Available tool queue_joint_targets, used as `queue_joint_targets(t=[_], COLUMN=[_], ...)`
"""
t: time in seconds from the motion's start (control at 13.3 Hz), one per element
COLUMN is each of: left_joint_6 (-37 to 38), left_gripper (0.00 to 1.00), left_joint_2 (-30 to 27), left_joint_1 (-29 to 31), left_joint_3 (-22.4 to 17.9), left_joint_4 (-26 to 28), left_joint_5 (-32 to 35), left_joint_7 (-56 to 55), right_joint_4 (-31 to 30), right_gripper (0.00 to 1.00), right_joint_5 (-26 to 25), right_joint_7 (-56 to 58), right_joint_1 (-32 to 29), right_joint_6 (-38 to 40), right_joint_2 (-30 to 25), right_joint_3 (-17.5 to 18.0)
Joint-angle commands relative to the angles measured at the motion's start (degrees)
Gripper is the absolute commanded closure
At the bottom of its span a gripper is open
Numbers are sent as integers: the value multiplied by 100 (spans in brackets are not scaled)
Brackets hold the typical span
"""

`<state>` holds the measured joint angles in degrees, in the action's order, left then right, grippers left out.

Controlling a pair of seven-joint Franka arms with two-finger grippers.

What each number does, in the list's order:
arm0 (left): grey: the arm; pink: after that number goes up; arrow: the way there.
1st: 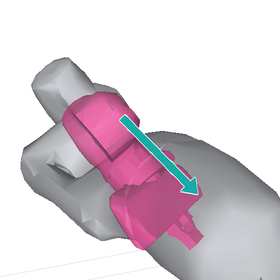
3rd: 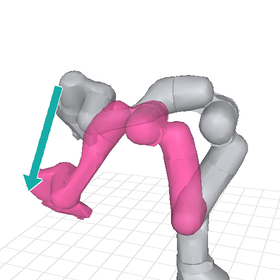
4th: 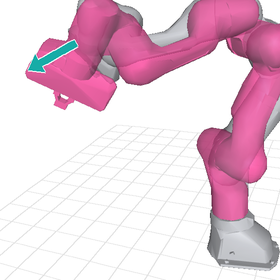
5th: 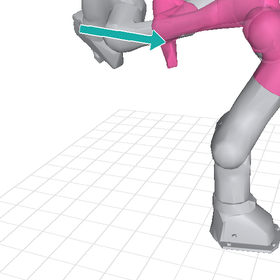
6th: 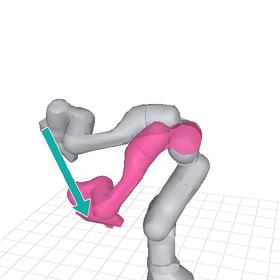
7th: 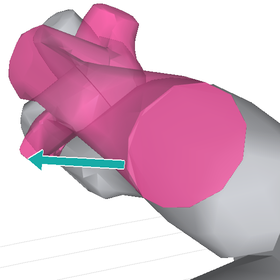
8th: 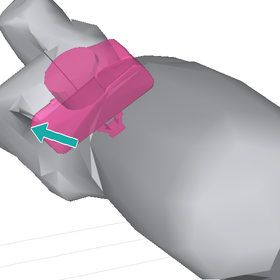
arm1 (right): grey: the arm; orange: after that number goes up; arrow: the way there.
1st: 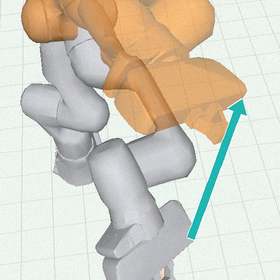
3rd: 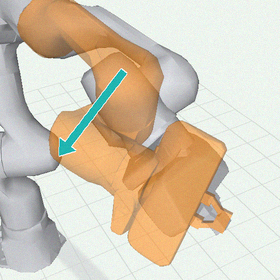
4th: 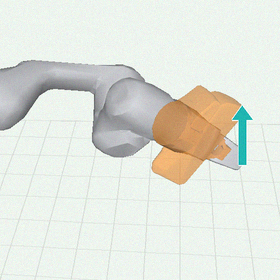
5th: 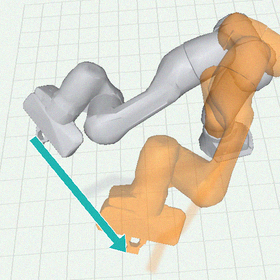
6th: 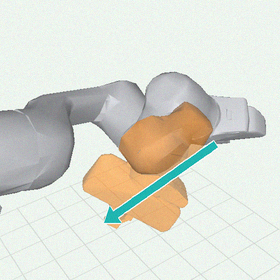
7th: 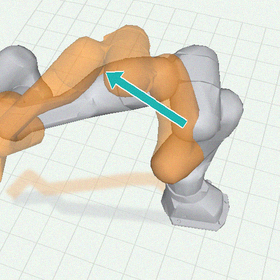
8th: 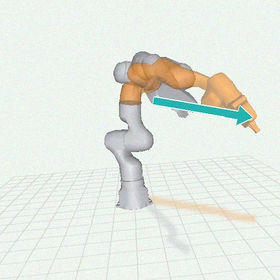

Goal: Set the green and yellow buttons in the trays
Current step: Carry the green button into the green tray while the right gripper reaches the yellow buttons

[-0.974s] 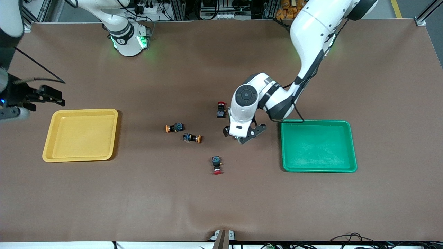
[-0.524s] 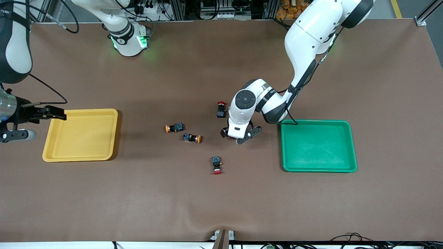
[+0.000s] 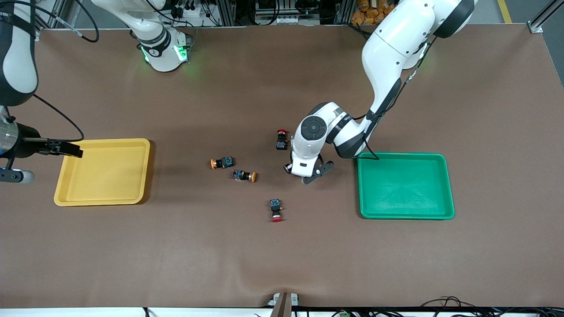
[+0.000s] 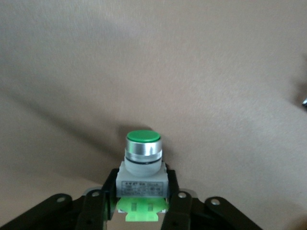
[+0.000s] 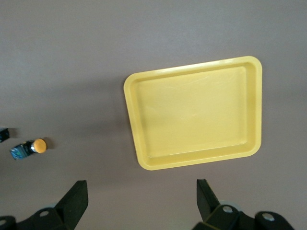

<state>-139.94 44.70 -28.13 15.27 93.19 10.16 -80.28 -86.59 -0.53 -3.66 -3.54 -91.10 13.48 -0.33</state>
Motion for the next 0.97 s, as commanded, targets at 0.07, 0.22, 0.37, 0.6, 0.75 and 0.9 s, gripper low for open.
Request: queue_joint_targets(t=[0.07,0.22,0.37,0.6,0.75,0.9], left_joint_6=[851,1449,1802,1803,1751,1593], left_gripper=[100,100,100,100,100,100], left_joint_2=[-812,-1146,-1401,-1710,-1684,-1701], left_joint_1=[421,658,1018,1677,2047,2398], left_joint_3=[2,11,19,37,37,37], left_joint_4=[208,208,304,787,963,1183], left_joint_5=[153,144,92,100,100,127], left_joint_7=[477,942,1347,1909,2244,2568], right_joint_4=[81,55,46,19,19,11], right_gripper=[0,0,0,0,0,0], right_joint_5=[446,607,598,554,554,545], right_joint_7=[-608,-1134,-1748,-3286,-3894,-4631], right_joint_1=[186,397,730,1293,1548,1829], right_joint_6=[-21,-214,-442,-646,-733,-944], right_joint_2=[92,198,470,839,1050,1261], right_joint_3=[6,6,-2,-2,-2,-2])
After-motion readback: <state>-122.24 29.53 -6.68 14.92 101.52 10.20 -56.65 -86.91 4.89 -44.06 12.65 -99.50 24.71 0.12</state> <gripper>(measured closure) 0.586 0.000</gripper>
